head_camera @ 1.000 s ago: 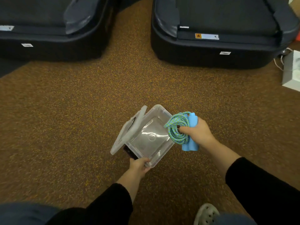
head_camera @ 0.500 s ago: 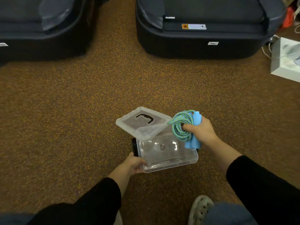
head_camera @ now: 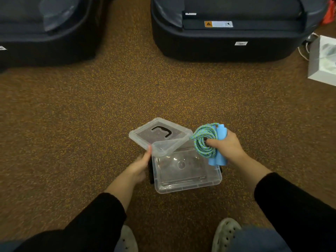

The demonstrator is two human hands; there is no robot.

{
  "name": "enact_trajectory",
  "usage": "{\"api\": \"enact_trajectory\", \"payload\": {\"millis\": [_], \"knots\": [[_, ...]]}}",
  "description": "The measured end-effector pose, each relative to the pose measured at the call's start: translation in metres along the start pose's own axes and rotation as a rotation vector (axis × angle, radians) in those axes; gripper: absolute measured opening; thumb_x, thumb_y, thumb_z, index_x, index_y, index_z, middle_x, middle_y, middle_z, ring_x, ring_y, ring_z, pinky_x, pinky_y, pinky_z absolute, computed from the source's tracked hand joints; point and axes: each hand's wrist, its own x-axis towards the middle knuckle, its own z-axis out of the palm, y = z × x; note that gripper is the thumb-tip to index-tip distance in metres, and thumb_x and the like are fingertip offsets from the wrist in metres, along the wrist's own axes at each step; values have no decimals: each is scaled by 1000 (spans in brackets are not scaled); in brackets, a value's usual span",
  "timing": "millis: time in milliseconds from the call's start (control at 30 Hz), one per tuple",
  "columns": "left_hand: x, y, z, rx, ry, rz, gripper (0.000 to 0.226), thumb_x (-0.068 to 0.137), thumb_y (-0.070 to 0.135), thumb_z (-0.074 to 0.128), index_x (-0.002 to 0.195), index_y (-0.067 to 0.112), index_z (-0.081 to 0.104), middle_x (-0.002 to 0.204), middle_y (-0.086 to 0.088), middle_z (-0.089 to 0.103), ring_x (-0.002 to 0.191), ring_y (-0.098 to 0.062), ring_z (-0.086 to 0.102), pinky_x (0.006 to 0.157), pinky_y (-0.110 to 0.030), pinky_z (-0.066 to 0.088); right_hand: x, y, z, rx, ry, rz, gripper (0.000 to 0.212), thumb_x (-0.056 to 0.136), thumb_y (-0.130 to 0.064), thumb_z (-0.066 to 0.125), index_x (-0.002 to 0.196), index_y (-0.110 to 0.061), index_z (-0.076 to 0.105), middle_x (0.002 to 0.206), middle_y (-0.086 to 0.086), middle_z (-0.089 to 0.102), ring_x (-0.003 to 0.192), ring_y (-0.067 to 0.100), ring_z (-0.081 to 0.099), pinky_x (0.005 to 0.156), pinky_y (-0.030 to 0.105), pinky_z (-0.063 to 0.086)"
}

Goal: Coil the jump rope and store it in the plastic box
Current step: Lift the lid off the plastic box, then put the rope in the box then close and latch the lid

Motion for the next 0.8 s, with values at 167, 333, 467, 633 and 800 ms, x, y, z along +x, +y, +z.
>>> {"api": "enact_trajectory", "payload": {"millis": [167,333,467,633,800], "knots": [[15,27,-6,-261,194,123,62,90,54,46,134,10,46,141,-9,50,136,-27,40,117,-50,9,5,7,2,-12,-25,-9,28,69,-2,78,79,-19,58,94,15,67,85,28,63,80,45,55],[22,42,-1,-333,279,116,36,92,15,57,126,2,53,119,-11,65,117,-26,58,112,-43,32,8,14,3,-86,-135,-14,40,61,-6,81,92,-15,58,94,12,65,85,25,62,79,40,53],[22,55,-3,-369,275,143,37,93,8,55,128,1,50,90,-5,66,97,-21,61,109,-38,37,8,12,7,-366,-263,-71,59,47,-28,81,97,-13,53,93,7,62,80,22,58,73,36,50],[17,74,-11,-425,233,202,33,94,5,50,127,0,49,101,-11,66,83,-19,67,104,-40,45,15,14,25,-592,-410,-171,56,65,-15,82,110,-7,49,100,10,55,89,25,56,75,34,48],[13,96,-15,-290,196,305,16,97,1,43,111,2,51,101,-10,61,72,-17,65,90,-38,50,26,26,52,-948,-609,-268,48,67,-17,78,103,-10,46,98,11,59,85,25,56,63,26,33]]}}
